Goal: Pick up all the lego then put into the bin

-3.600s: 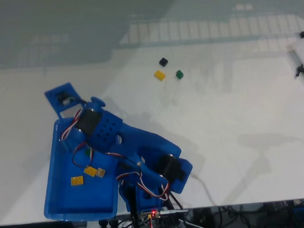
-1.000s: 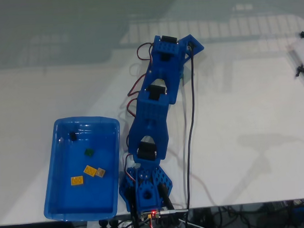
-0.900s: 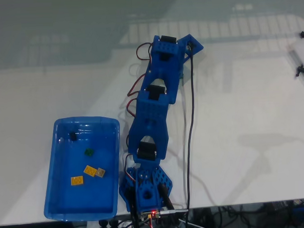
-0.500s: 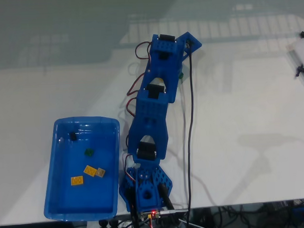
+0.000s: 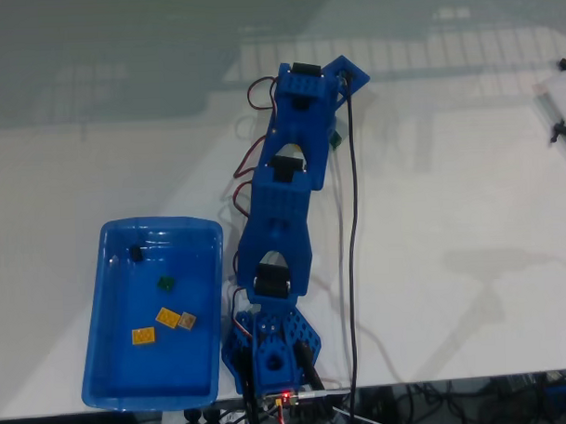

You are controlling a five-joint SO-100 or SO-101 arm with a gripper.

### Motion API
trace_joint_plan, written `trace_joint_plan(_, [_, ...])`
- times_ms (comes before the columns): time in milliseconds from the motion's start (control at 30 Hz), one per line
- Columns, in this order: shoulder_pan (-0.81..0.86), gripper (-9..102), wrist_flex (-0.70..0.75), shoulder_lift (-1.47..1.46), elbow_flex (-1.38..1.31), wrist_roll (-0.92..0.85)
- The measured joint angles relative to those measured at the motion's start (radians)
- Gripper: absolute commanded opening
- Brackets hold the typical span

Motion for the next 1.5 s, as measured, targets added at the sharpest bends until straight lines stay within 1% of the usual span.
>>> trace_joint_plan(267, [-0.003,0,0.0,-0.002,0.0,-0.006])
trace_joint_plan(367, [-0.011,0,0.006,0.031,0.003,0.02])
trace_joint_plan(433, [-0.037,0,0.025,0.081,0.008,0.049])
trace_joint_plan(533, [-0.104,0,0.078,0.279,0.017,0.104])
trace_joint_plan(633, [-0.229,0,0.135,0.549,0.067,0.152])
trace_joint_plan(700, [-0.341,0,0.19,0.742,0.095,0.166])
trace_joint_plan(833, [-0.66,0,0.341,1.074,0.179,0.158])
trace_joint_plan(1000, [-1.115,0,0.555,1.285,0.29,0.126])
trace_joint_plan(1100, [-1.328,1,0.62,1.347,0.397,0.091])
trace_joint_plan(1167, [-1.407,1,0.634,1.37,0.465,0.064])
trace_joint_plan(1267, [-1.463,4,0.638,1.379,0.543,0.029])
trace_joint_plan(1400, [-1.483,18,0.643,1.378,0.563,0.023])
trace_joint_plan(1500, [-1.48,25,0.643,1.373,0.563,0.014])
